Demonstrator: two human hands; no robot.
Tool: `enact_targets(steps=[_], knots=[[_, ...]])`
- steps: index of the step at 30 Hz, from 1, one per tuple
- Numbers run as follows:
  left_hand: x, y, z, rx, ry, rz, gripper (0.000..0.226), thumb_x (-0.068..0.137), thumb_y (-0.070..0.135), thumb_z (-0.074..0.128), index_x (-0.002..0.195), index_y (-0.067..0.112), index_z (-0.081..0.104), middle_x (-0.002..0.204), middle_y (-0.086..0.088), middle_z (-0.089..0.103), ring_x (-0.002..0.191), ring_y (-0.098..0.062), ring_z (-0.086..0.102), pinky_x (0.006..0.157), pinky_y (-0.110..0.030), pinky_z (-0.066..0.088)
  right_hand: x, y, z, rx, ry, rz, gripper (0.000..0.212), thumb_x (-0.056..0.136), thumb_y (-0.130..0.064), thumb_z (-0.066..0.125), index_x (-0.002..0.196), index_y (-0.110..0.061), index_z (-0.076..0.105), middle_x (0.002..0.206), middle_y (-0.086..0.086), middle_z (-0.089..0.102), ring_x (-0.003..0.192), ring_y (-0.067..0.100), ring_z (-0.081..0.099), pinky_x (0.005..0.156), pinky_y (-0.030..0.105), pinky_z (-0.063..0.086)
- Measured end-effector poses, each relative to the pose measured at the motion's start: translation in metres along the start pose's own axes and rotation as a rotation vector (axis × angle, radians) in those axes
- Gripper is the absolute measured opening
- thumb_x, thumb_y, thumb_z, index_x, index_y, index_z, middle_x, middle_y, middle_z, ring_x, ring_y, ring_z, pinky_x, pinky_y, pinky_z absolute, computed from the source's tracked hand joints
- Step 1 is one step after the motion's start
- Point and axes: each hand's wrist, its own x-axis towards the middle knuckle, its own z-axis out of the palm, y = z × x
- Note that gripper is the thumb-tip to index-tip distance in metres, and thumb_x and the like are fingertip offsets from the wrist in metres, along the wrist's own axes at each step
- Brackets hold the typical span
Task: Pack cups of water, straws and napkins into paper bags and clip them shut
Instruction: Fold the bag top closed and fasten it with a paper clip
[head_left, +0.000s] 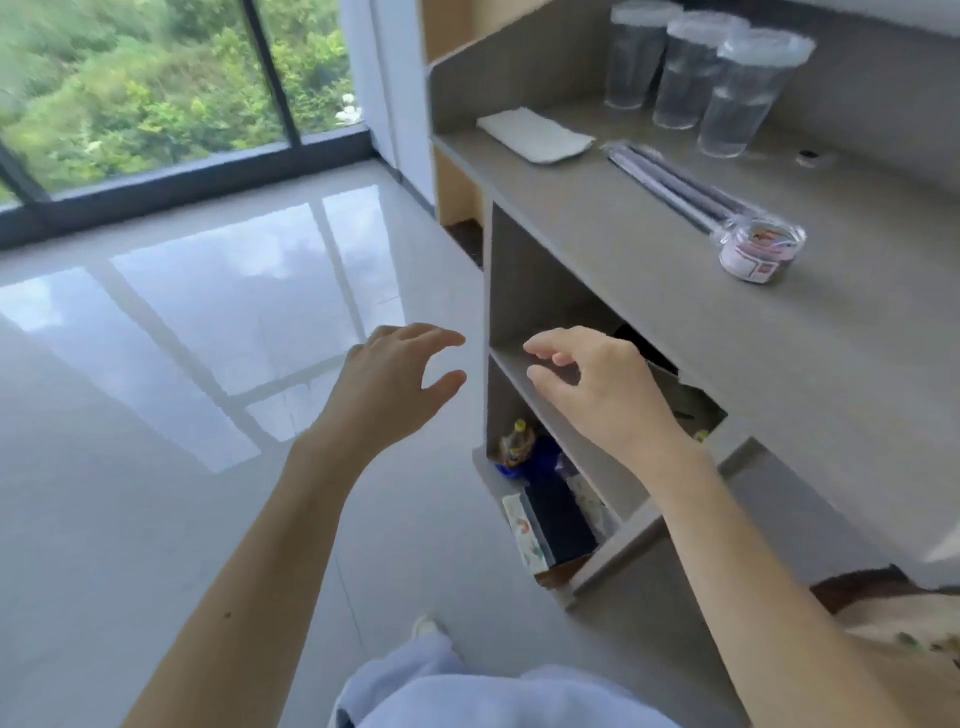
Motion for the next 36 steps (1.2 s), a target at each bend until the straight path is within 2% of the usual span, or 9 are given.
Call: enact_targets(steps=[4, 7, 10, 14, 17, 21, 25, 32, 36], knots=[[0.094, -0.014, -0.018, -0.003, -0.049, 0.228, 0.039, 0.092, 0.038, 0.051, 0.130, 0.030, 0.051, 0.135, 0.009, 0.051, 0.126, -0.019, 0.040, 0.102, -0.038, 0.035, 0.057, 0.007, -0.013, -0.021, 0.174, 0.170, 0.023, 0.087, -0.021, 0.061, 0.109, -0.022, 0.066, 0.106, -0.005, 0.066, 0.095, 0.016, 0.060, 0.086, 0.028, 0.046], [0.150, -0.001, -0.015, -0.052, -0.103, 0.391, 0.038, 0.091, 0.037, 0.053, 0.129, 0.030, 0.052, 0.132, 0.009, 0.052, 0.122, -0.020, 0.042, 0.099, -0.038, 0.035, 0.079, 0.019, -0.031, -0.080, 0.300, 0.261, 0.021, 0.086, -0.020, 0.063, 0.107, -0.021, 0.067, 0.102, -0.005, 0.066, 0.092, 0.013, 0.059, 0.081, 0.019, 0.040], [0.193, 0.020, -0.005, -0.091, -0.171, 0.547, 0.038, 0.091, 0.037, 0.053, 0.128, 0.029, 0.052, 0.132, 0.007, 0.053, 0.121, -0.023, 0.044, 0.099, -0.044, 0.038, 0.088, 0.034, -0.051, -0.102, 0.440, 0.342, 0.020, 0.085, -0.017, 0.064, 0.105, -0.020, 0.068, 0.099, -0.004, 0.067, 0.088, 0.012, 0.059, 0.080, 0.022, 0.043], [0.241, 0.052, 0.010, -0.114, -0.218, 0.685, 0.039, 0.090, 0.039, 0.052, 0.129, 0.031, 0.051, 0.132, 0.008, 0.052, 0.122, -0.023, 0.042, 0.099, -0.045, 0.037, 0.097, 0.059, -0.073, -0.156, 0.671, 0.409, 0.016, 0.082, -0.012, 0.066, 0.096, -0.017, 0.070, 0.088, -0.006, 0.067, 0.078, 0.014, 0.060, 0.076, 0.023, 0.046], [0.267, 0.079, 0.017, -0.132, -0.233, 0.771, 0.040, 0.089, 0.039, 0.055, 0.128, 0.028, 0.053, 0.131, 0.006, 0.053, 0.121, -0.025, 0.043, 0.098, -0.047, 0.039, 0.097, 0.078, -0.091, -0.186, 0.743, 0.519, 0.015, 0.080, -0.011, 0.066, 0.093, -0.018, 0.071, 0.084, -0.006, 0.065, 0.074, 0.011, 0.058, 0.072, 0.015, 0.042], [0.289, 0.109, 0.028, -0.179, -0.252, 0.873, 0.044, 0.085, 0.046, 0.051, 0.123, 0.025, 0.058, 0.124, 0.005, 0.059, 0.117, -0.027, 0.050, 0.094, -0.048, 0.042, 0.096, 0.101, -0.104, -0.282, 0.715, 0.658, 0.014, 0.081, -0.013, 0.064, 0.093, -0.019, 0.071, 0.089, -0.001, 0.066, 0.083, 0.019, 0.053, 0.069, 0.024, 0.036], [0.300, 0.128, 0.040, -0.211, -0.298, 0.966, 0.056, 0.077, 0.054, 0.041, 0.119, 0.024, 0.061, 0.120, 0.006, 0.061, 0.110, -0.026, 0.054, 0.091, -0.046, 0.044, 0.095, 0.114, -0.110, -0.372, 0.593, 0.795, 0.015, 0.083, -0.024, 0.065, 0.097, -0.022, 0.071, 0.092, -0.001, 0.064, 0.087, 0.017, 0.036, 0.065, 0.023, 0.024], [0.317, 0.147, 0.048, -0.194, -0.383, 1.047, 0.045, 0.083, 0.046, 0.049, 0.123, 0.026, 0.059, 0.125, 0.009, 0.057, 0.116, -0.022, 0.050, 0.095, -0.043, 0.042, 0.109, 0.113, -0.127, -0.319, 0.311, 0.998, 0.028, 0.084, -0.041, 0.062, 0.108, -0.027, 0.068, 0.092, -0.005, 0.051, 0.100, 0.020, 0.034, 0.086, 0.039, 0.043], [0.327, 0.151, 0.051, -0.195, -0.420, 1.060, 0.040, 0.087, 0.042, 0.054, 0.123, 0.027, 0.058, 0.127, 0.011, 0.056, 0.118, -0.021, 0.048, 0.096, -0.044, 0.041, 0.122, 0.115, -0.131, -0.345, 0.234, 1.047, 0.025, 0.081, -0.042, 0.065, 0.103, -0.031, 0.070, 0.076, -0.009, 0.036, 0.096, 0.019, 0.033, 0.082, 0.039, 0.045]])
